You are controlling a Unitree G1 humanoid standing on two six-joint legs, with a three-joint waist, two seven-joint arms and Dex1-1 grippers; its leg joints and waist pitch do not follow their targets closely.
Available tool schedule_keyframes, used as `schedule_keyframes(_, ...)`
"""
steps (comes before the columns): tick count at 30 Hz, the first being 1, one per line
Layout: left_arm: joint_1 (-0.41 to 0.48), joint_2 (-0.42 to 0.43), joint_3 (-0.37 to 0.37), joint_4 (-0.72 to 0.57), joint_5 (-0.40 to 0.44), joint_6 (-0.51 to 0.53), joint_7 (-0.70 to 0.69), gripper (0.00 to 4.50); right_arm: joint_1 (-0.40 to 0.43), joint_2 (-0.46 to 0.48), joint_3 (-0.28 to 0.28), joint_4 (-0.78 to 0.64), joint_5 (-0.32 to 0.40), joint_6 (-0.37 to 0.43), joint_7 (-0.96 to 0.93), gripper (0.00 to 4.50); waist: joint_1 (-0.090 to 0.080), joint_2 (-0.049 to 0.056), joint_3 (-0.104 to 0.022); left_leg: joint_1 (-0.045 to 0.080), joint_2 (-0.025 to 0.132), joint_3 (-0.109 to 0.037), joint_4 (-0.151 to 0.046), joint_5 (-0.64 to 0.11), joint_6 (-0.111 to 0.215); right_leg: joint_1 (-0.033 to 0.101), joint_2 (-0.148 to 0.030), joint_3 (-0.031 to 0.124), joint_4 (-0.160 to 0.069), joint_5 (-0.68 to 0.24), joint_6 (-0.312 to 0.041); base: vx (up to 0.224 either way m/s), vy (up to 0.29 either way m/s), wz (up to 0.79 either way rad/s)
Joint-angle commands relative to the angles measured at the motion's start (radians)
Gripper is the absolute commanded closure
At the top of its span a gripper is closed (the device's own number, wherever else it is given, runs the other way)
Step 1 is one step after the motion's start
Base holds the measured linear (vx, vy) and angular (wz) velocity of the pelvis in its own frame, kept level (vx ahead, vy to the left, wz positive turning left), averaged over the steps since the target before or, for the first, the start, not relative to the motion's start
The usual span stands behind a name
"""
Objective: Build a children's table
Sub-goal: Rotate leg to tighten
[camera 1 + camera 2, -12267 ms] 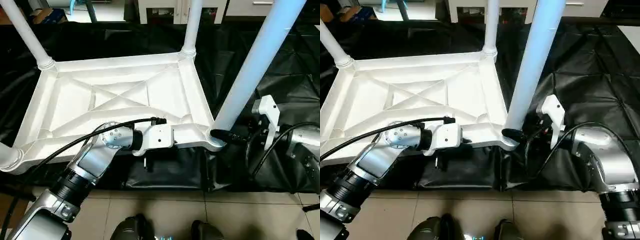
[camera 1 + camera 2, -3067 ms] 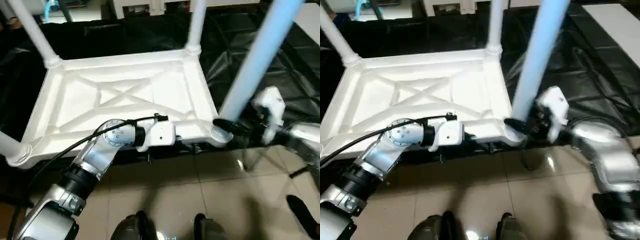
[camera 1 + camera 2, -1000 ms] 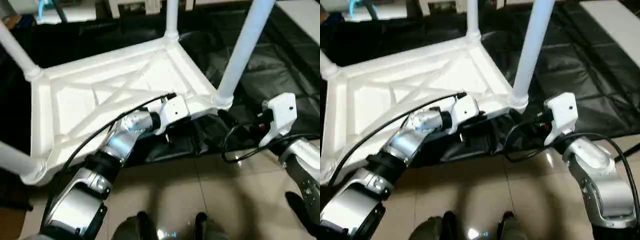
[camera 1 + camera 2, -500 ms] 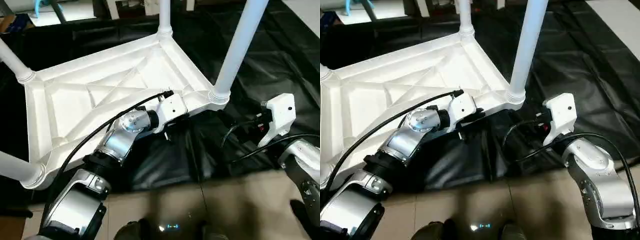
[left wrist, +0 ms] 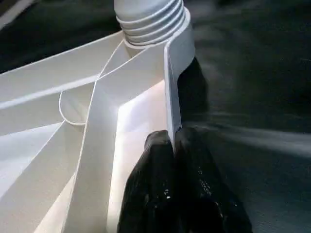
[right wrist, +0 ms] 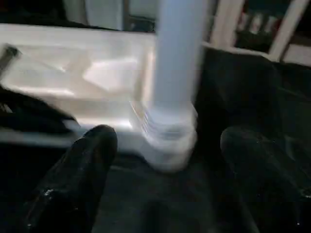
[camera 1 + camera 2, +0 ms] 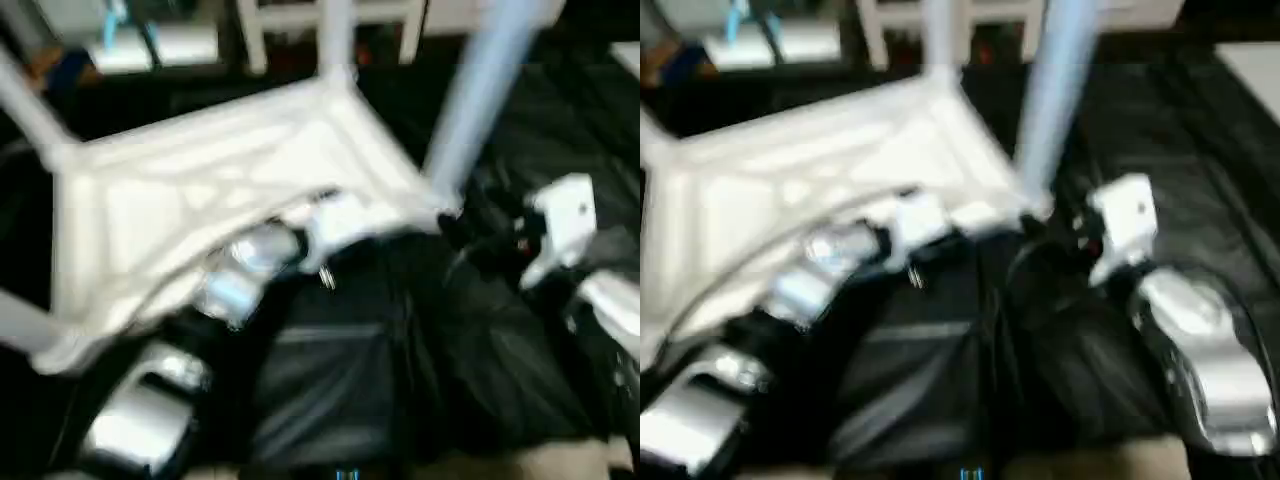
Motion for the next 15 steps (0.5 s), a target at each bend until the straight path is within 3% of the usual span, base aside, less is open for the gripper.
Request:
schedule_keyframes(1,-0.003,-0.025,-0.026,-0.067,-0.032,-0.032,-0.041,4.5,0.003,0.004,-0.016,-0.009,0.012,-0.015,0.012,0.67,0.004,-0.069,-0.105,0.134,0.117,-0.066,0.035,0.972,0.198,-0.023,-0.083,0.059,-0.132,0.66,-0.085,-0.186,-0.032,0.11)
schedule_keyframes(2,0.004,-0.019,-0.029,-0.067,-0.034,-0.038,-0.049,4.5,0.005,0.01,-0.02,-0.017,0.024,-0.014,0.017,0.67,0.03,-0.126,-0.102,-0.021,0.036,-0.018,0.067,0.4,0.115,0.139,-0.152,0.125,-0.15,0.954,-0.097,-0.139,-0.036,0.29)
schedule_keyframes(3,0.013,-0.008,-0.033,-0.068,-0.04,-0.041,-0.071,4.5,0.011,0.013,-0.02,-0.03,0.037,-0.015,0.03,0.67,0.039,-0.101,-0.118,-0.028,0.071,-0.021,0.049,0.185,0.036,0.175,-0.172,0.106,-0.119,1.286,-0.216,0.0,-0.057,0.18)
schedule_keyframes(4,0.03,0.015,-0.047,-0.076,-0.057,-0.054,-0.112,4.5,0.024,0.014,-0.018,-0.052,0.054,-0.019,0.056,0.67,0.055,-0.086,-0.112,-0.028,0.069,-0.016,0.032,0.16,-0.01,0.169,-0.139,0.065,-0.121,1.298,-0.255,0.0,-0.057,0.18)
schedule_keyframes(5,0.035,0.022,-0.05,-0.08,-0.061,-0.055,-0.125,4.5,0.029,0.011,-0.015,-0.059,0.057,-0.021,0.065,0.67,0.064,-0.071,-0.111,-0.03,0.081,-0.019,0.023,0.143,-0.022,0.167,-0.131,0.063,-0.135,1.191,-0.282,0.002,-0.065,0.04)
schedule_keyframes(6,0.037,0.025,-0.051,-0.081,-0.062,-0.055,-0.13,4.5,0.031,0.01,-0.014,-0.062,0.059,-0.021,0.068,0.67,0.065,-0.035,-0.104,-0.023,0.125,-0.028,-0.029,0.122,-0.012,0.152,-0.097,0.046,-0.163,0.82,-0.34,0.0,0.0,0.0)
schedule_keyframes(7,0.048,0.035,-0.05,-0.094,-0.071,-0.054,-0.155,4.5,0.04,0.004,-0.015,-0.071,0.063,-0.029,0.079,0.67,0.051,-0.012,-0.095,0.007,0.198,-0.047,-0.078,0.118,0.049,0.118,-0.043,0.009,-0.163,0.372,-0.382,0.0,0.0,0.0)
schedule_keyframes(8,0.056,0.042,-0.049,-0.105,-0.076,-0.05,-0.169,4.5,0.045,0.001,-0.021,-0.076,0.07,-0.03,0.085,0.67,0.043,-0.007,-0.093,0.029,0.228,-0.056,-0.083,0.105,0.087,0.096,-0.034,-0.002,-0.168,0.203,-0.381,0.0,0.0,0.0)
schedule_keyframes(9,0.067,0.05,-0.048,-0.119,-0.082,-0.045,-0.191,4.5,0.049,-0.003,-0.032,-0.078,0.078,-0.033,0.09,0.67,0.03,-0.012,-0.081,0.029,0.235,-0.049,-0.09,0.018,0.158,0.09,-0.05,-0.004,-0.19,0.006,-0.375,-0.073,0.014,0.13)
schedule_keyframes(10,0.074,0.055,-0.047,-0.129,-0.086,-0.042,-0.205,4.5,0.049,-0.006,-0.042,-0.078,0.083,-0.035,0.093,0.67,0.031,-0.016,-0.075,0.028,0.229,-0.037,-0.095,-0.059,0.165,0.091,-0.06,-0.001,-0.206,-0.074,-0.375,-0.073,0.014,0.13)
schedule_keyframes(11,0.082,0.061,-0.048,-0.139,-0.088,-0.038,-0.218,4.5,0.046,-0.012,-0.06,-0.071,0.092,-0.033,0.095,0.67,0.029,-0.026,-0.063,0.03,0.213,-0.009,-0.097,-0.206,0.126,0.092,-0.079,0.006,-0.237,-0.235,-0.362,-0.09,0.006,0.15)
schedule_keyframes(12,0.086,0.064,-0.049,-0.145,-0.088,-0.037,-0.225,4.5,0.042,-0.015,-0.07,-0.066,0.097,-0.032,0.097,0.67,0.027,-0.042,-0.058,0.033,0.192,0.007,-0.094,-0.287,0.068,0.096,-0.089,0.009,-0.257,-0.412,-0.318,-0.076,0.009,0.15)
schedule_keyframes(13,0.095,0.07,-0.053,-0.156,-0.096,-0.031,-0.245,4.5,0.034,-0.026,-0.085,-0.058,0.1,-0.03,0.102,0.67,0.03,-0.049,-0.059,0.038,0.187,0.015,-0.098,-0.28,0.042,0.095,-0.093,0.008,-0.265,-0.516,-0.28,-0.076,0.009,0.15)
schedule_keyframes(14,0.102,0.077,-0.059,-0.167,-0.103,-0.024,-0.262,4.5,0.028,-0.038,-0.101,-0.052,0.112,-0.018,0.116,0.67,0.032,-0.049,-0.059,0.039,0.188,0.017,-0.103,-0.272,0.039,0.094,-0.093,0.006,-0.268,-0.535,-0.269,-0.067,0.016,0.13)
schedule_keyframes(15,0.105,0.082,-0.062,-0.171,-0.105,-0.021,-0.269,4.5,0.026,-0.049,-0.109,-0.052,0.119,-0.013,0.13,0.67,0.032,-0.045,-0.06,0.04,0.199,0.016,-0.113,-0.273,0.037,0.091,-0.09,0.001,-0.263,-0.509,-0.268,-0.056,0.025,0.1)
